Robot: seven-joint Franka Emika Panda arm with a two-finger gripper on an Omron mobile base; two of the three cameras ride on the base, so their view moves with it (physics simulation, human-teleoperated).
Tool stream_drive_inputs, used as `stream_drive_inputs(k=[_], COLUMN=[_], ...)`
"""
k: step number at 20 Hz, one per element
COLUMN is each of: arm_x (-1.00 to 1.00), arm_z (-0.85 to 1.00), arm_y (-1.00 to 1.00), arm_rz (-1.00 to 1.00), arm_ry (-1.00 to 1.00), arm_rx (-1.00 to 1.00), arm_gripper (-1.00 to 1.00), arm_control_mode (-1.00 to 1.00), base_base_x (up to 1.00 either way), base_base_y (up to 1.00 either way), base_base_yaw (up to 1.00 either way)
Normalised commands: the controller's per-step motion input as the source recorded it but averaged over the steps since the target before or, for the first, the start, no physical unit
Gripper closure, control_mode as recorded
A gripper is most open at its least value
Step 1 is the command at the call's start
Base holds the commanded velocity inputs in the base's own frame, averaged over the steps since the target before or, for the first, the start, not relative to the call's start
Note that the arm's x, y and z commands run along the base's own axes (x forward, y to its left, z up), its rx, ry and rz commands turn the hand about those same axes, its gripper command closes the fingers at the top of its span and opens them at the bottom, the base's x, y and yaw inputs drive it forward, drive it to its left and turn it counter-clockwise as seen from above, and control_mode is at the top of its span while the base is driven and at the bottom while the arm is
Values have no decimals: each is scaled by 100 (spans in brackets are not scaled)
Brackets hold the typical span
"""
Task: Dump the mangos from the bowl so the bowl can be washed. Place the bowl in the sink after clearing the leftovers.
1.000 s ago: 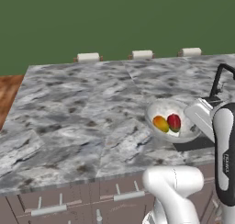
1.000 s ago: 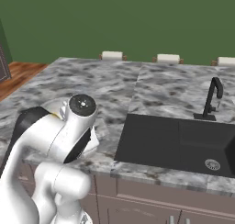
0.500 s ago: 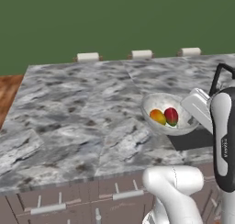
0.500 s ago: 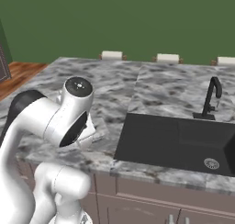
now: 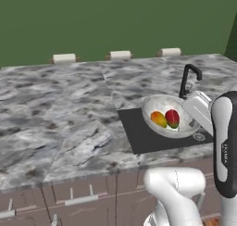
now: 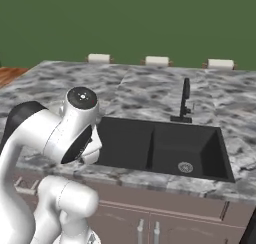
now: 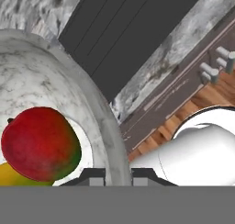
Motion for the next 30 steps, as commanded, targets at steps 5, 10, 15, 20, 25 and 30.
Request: stream_drive_inputs(k=[5,10,15,20,25,30], arm_x=[0,0,0,0,0,0], arm_z=[0,0,0,0,0,0], arm_y=[0,0,0,0,0,0], arm_rz=[0,0,0,0,0,0], arm_ry=[0,0,0,0,0,0], arm_rx=[0,0,0,0,0,0], arm_gripper=[100,100,100,100,100,100], arm_control_mode=[100,100,100,100,100,100], base_base_x=[0,0,7,25,39,29], base_base_y=[-100,-99,-71,-35,-19,-41], base_base_yaw=[-3,-3,-5,-4,-1,-3])
